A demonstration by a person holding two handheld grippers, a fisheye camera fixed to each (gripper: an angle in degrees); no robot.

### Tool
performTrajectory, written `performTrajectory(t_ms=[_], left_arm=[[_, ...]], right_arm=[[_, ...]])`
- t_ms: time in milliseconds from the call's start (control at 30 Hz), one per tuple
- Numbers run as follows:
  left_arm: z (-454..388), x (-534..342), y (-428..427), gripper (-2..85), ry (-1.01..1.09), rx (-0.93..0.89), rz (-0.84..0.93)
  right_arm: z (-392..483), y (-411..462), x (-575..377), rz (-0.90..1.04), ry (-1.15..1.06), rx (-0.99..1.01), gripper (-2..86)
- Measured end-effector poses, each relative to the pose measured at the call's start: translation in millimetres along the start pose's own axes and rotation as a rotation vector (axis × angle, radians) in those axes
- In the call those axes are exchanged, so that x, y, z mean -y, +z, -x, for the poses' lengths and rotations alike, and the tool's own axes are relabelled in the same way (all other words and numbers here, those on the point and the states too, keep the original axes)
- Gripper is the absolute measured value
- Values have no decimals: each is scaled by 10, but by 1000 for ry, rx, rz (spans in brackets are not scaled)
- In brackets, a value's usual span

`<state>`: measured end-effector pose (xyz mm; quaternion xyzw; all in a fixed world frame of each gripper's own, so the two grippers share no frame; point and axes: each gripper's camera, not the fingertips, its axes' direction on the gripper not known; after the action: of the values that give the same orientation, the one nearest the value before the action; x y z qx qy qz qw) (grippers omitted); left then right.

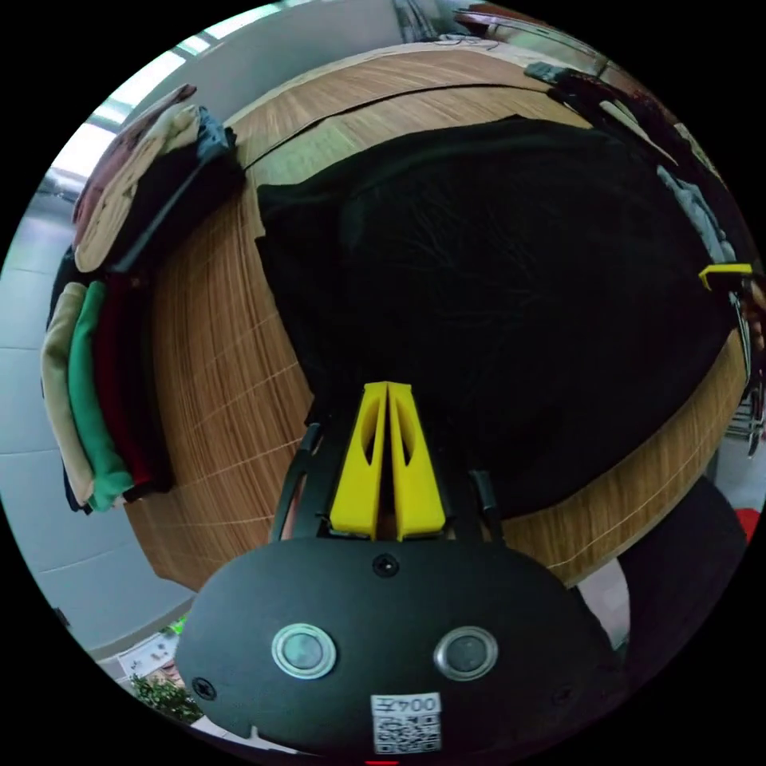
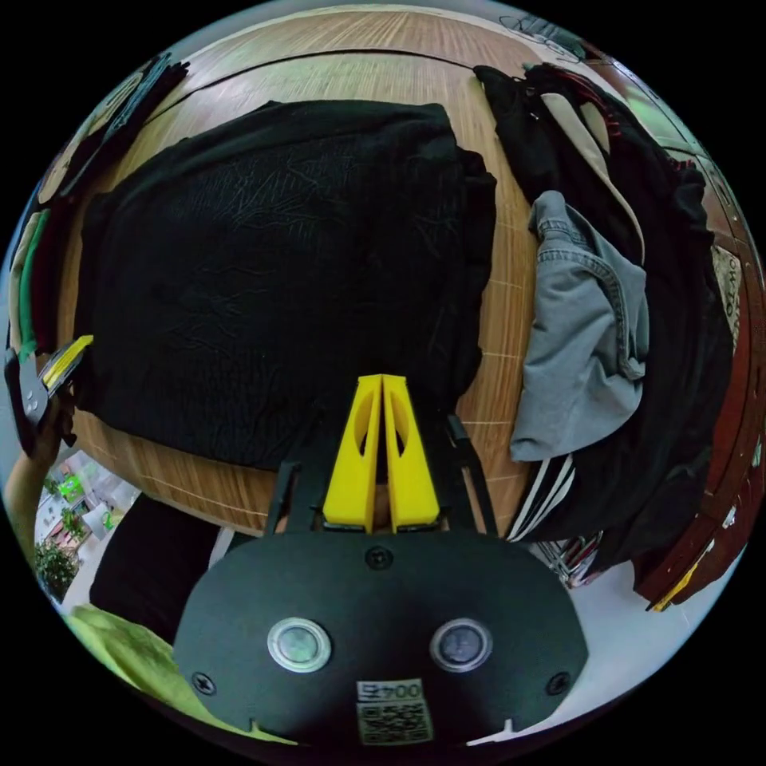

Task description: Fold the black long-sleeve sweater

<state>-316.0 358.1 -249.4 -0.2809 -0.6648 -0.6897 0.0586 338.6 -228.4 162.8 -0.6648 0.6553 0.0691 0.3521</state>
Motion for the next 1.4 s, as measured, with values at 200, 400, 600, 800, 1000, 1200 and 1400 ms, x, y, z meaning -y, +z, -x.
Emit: performTrajectory(t_ms=[200,400,600,800,1000,1200,1400], left_arm=[[571,-105,-556,1,-109,-381,43],[1044,-1703,-1035,4,-149,-447,-60],[946,-3036,-715,18,-111,-426,-38],[648,-2925,-272,46,-116,-449,-79],[189,-2497,154,65,-9,-394,-81],[-366,-2265,391,75,218,-227,-114],[-774,-2053,691,33,317,-228,-46]], right_arm=[[-106,-853,-413,-203,145,145,-7],[-266,-1202,-1616,-217,325,260,-7],[-580,-1199,-2868,-114,633,320,-7],[-663,-1469,-3620,-90,847,329,-7],[-480,-1747,-3855,-100,887,289,-7],[-340,-1746,-3995,-80,932,289,-7],[-328,-1637,-4084,-58,978,296,-7]])
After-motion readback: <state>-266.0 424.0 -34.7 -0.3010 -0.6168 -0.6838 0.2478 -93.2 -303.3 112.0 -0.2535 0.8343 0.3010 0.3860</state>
